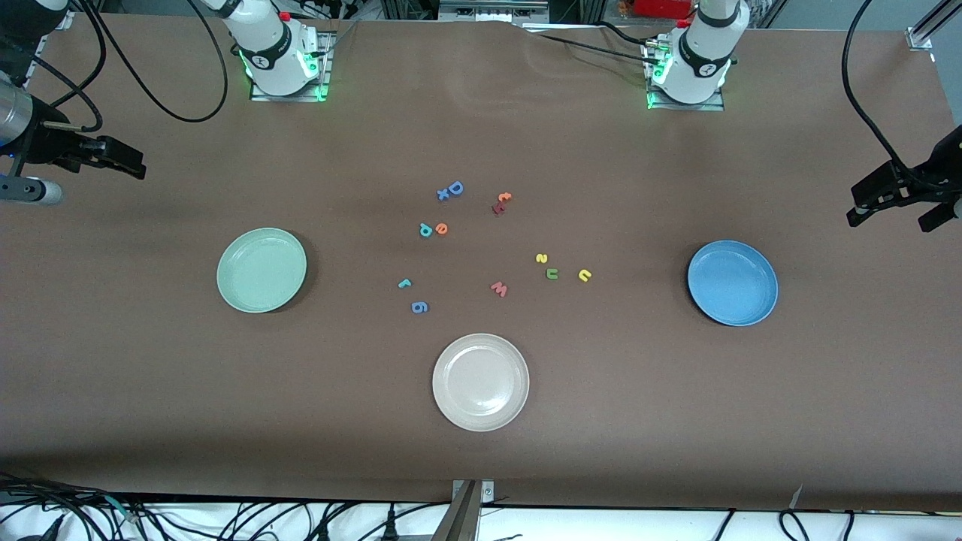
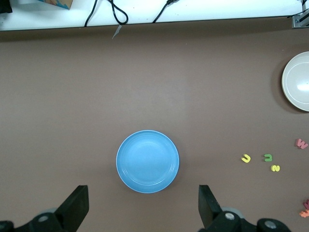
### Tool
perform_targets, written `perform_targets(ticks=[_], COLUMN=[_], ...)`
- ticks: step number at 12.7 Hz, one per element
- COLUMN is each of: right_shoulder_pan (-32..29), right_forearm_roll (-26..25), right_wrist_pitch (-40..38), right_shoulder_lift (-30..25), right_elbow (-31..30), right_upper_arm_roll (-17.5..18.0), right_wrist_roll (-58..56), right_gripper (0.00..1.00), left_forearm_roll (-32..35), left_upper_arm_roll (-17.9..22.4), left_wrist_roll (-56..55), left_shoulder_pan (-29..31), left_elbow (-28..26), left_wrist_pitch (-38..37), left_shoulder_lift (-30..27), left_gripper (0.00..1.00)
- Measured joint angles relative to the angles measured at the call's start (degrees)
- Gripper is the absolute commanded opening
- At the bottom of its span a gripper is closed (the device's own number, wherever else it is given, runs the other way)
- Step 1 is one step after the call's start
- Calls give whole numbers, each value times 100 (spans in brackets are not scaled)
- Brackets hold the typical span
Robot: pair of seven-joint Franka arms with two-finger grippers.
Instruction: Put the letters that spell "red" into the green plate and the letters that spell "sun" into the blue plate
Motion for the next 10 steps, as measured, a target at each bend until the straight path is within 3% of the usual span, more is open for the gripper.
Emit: perform_targets(ticks=[10], right_shoulder_pan=[1], right_forearm_roll=[0], right_wrist_pitch=[-48], right_shoulder_lift=[123], right_elbow=[28], right_upper_arm_roll=[0], right_wrist_roll=[0], right_gripper=[100], left_forearm_roll=[0], left_upper_arm_roll=[0], left_wrist_roll=[0], left_shoulder_pan=[1], left_elbow=[0], left_wrist_pitch=[5], left_shoulder_lift=[0], left_gripper=[100])
